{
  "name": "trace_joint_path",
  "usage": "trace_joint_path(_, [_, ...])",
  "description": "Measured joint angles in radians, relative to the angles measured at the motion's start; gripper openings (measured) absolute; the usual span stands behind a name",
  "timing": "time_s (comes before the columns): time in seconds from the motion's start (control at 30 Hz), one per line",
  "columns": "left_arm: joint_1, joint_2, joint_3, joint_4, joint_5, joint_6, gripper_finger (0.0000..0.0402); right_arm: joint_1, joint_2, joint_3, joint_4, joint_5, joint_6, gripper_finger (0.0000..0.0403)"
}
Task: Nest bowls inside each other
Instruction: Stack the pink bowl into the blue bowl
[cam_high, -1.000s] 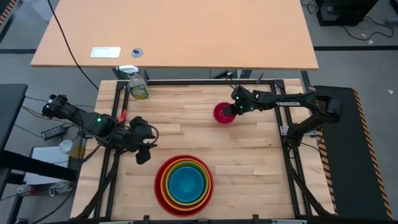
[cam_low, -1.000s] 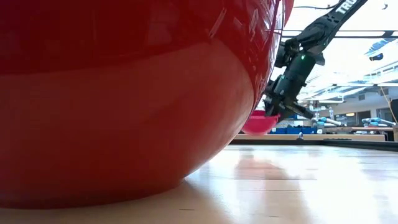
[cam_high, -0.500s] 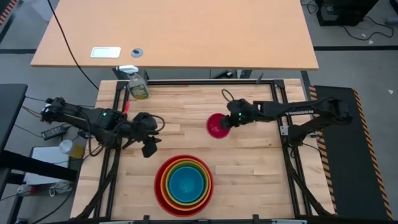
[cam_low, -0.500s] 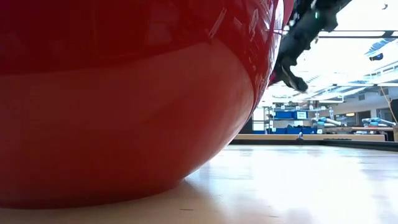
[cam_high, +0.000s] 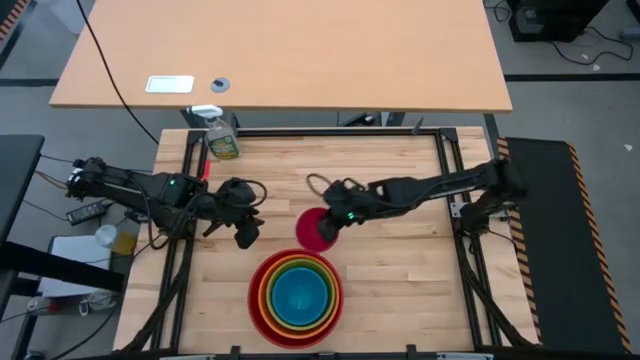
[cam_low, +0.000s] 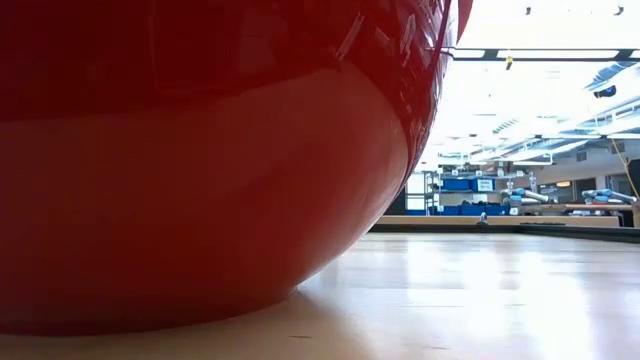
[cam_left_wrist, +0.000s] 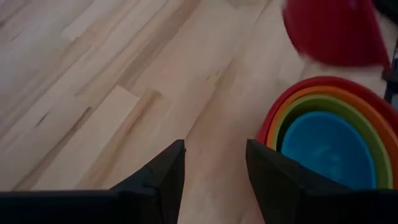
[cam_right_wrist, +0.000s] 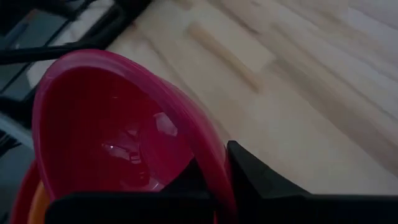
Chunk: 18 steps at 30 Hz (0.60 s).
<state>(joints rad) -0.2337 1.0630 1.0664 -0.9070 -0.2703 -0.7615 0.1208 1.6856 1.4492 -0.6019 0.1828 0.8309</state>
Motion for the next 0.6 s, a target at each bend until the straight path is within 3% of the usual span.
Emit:
trace_joint_path(0.27, [-0.030, -0.001, 0.000, -0.002, -0.004, -0.081, 0.0172, 0.076, 0.188, 0.219, -0.051, -0.026, -0.080, 0.0032])
trace_joint_path(0.6, [-0.041, -0.001, 0.000, 0.001, -0.005, -0.203, 0.0172, 0.192, 0.352, 0.312, -0.044, -0.099, -0.194, 0.0032])
